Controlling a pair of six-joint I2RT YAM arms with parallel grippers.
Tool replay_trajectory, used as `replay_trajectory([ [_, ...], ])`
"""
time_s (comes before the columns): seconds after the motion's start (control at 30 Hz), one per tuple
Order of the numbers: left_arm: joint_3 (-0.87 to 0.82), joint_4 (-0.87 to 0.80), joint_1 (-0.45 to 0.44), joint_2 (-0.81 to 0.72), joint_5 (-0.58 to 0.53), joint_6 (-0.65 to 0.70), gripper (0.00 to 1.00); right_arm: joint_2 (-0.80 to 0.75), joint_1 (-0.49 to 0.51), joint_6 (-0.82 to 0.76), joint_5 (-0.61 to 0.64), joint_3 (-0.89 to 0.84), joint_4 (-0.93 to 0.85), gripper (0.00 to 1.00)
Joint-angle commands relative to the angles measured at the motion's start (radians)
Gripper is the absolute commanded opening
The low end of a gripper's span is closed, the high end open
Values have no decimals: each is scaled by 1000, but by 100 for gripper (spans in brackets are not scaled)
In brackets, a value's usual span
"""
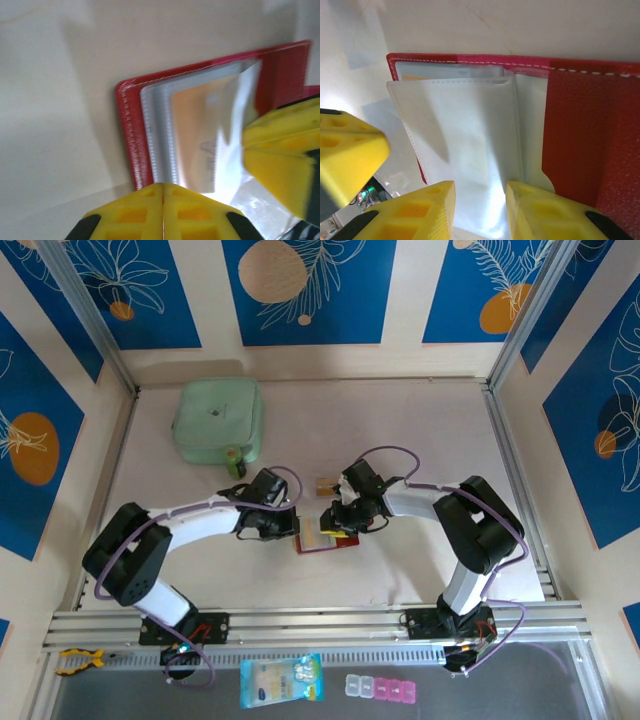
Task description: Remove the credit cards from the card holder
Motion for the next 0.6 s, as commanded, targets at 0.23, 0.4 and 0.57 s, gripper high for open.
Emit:
replay_trajectory([
  [0.23, 45, 91, -58, 31, 48, -82, 24, 5, -6, 18, -28, -31, 9, 33],
  [0.4, 51, 75, -65, 67, 38, -80, 24, -2, -9, 25, -39, -39, 20, 33],
  [0.57, 51, 88, -69, 89, 47, -84, 24, -11, -11, 34, -46, -49, 32, 33],
])
